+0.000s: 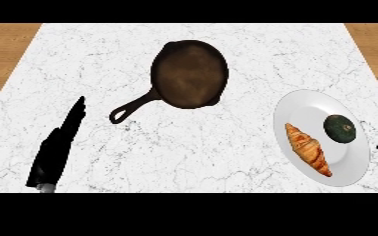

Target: Pick the squash from the plate and place it in the pan

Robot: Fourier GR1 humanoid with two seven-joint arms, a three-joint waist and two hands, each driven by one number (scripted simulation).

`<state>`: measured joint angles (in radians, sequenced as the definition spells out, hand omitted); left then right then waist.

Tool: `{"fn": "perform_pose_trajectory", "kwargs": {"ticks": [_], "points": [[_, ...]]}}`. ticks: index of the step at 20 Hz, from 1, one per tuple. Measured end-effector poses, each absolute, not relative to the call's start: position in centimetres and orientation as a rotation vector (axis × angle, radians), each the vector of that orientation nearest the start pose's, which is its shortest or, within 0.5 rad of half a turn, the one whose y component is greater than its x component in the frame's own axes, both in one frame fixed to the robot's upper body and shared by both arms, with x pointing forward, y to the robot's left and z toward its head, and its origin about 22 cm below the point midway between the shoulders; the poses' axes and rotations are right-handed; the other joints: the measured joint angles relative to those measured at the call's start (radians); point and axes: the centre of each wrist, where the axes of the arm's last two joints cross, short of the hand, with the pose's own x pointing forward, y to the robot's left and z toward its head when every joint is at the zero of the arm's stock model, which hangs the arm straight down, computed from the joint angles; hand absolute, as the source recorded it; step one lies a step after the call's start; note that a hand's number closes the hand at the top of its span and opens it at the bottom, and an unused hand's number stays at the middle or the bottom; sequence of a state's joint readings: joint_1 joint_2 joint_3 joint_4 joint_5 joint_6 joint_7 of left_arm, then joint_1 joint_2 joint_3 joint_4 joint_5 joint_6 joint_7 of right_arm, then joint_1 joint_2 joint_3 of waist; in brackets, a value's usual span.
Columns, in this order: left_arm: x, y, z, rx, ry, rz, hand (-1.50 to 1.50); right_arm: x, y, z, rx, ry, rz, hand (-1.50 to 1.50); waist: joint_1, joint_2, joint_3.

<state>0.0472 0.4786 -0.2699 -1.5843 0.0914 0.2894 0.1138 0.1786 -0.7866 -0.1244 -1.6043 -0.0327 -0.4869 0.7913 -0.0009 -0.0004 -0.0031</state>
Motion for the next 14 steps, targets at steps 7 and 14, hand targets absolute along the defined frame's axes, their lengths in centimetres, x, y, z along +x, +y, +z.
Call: {"fn": "perform_pose_trajectory", "kwargs": {"ticks": [7, 14], "points": [[22.4, 28.3, 0.5, 0.324, -1.383, -0.267, 0.0, 24.0, -41.5, 12.9, -0.887, -0.713, -0.167, -1.5, 0.01, 0.002, 0.002], [22.5, 28.3, 0.6, 0.325, -1.388, -0.273, 0.0, 27.7, -41.1, 13.4, -0.803, -0.624, -0.084, -1.5, 0.018, 0.003, 0.003]]}}
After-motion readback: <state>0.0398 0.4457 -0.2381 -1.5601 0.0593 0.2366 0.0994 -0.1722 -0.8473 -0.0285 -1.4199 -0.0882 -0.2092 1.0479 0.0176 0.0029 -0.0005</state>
